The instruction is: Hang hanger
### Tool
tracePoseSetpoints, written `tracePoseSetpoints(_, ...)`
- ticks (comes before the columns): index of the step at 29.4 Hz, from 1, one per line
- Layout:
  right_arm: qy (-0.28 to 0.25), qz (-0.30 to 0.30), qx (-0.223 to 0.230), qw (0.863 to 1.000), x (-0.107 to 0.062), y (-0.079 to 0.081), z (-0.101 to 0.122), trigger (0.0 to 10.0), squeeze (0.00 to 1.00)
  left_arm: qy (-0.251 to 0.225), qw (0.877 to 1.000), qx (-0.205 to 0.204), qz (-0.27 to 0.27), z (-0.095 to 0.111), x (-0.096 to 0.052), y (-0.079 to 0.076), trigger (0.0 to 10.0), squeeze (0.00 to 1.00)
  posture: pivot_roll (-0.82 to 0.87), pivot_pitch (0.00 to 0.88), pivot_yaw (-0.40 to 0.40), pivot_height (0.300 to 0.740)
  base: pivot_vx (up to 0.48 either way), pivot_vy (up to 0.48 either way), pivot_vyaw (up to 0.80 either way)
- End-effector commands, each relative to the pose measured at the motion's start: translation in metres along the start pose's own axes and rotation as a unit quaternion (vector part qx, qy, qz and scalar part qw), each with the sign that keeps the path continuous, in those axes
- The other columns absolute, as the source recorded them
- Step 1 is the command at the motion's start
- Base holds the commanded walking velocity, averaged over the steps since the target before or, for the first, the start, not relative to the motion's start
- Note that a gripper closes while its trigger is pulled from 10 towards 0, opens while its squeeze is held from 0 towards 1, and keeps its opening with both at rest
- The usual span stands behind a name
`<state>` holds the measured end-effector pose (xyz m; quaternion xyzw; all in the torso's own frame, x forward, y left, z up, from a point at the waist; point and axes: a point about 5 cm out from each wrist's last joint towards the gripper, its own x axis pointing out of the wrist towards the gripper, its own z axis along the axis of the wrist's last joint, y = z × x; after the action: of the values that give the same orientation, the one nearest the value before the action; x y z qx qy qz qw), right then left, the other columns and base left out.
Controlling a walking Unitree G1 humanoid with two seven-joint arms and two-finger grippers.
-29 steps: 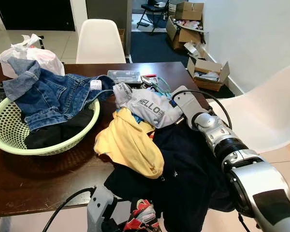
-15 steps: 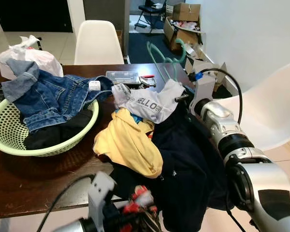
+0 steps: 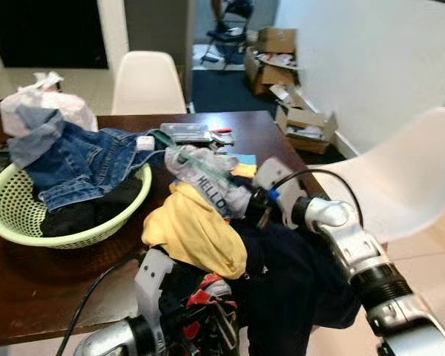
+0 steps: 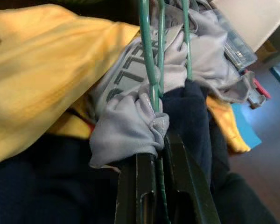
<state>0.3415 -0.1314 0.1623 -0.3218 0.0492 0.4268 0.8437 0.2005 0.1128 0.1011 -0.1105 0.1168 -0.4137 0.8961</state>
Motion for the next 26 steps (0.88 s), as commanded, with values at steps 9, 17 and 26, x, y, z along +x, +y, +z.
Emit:
tracePoseSetpoints(9,0.027,0.099,0.041,0.994,0.025,0.051,-0.001,10.0,1.00,-0.021,1.000,0.007,-0.012,0.004,0.010,-0.001,10.0,0.00,0.14,0.000,-0.099,0.740,0.000,0.000,0.00)
tracePoseSetpoints(17,0.015,0.109,0.038,0.993,0.014,0.046,0.001,10.0,0.75,-0.024,1.000,0.007,-0.013,0.004,0.011,-0.001,10.0,0.00,0.14,0.000,-0.099,0.740,0.000,0.000,0.00)
tracePoseSetpoints(26,-0.100,0.176,0.063,0.977,-0.073,0.016,0.033,10.0,0.00,-0.024,0.999,0.006,-0.024,0.003,0.012,-0.002,10.0,0.00,0.13,0.000,-0.093,0.740,0.000,0.000,0.00)
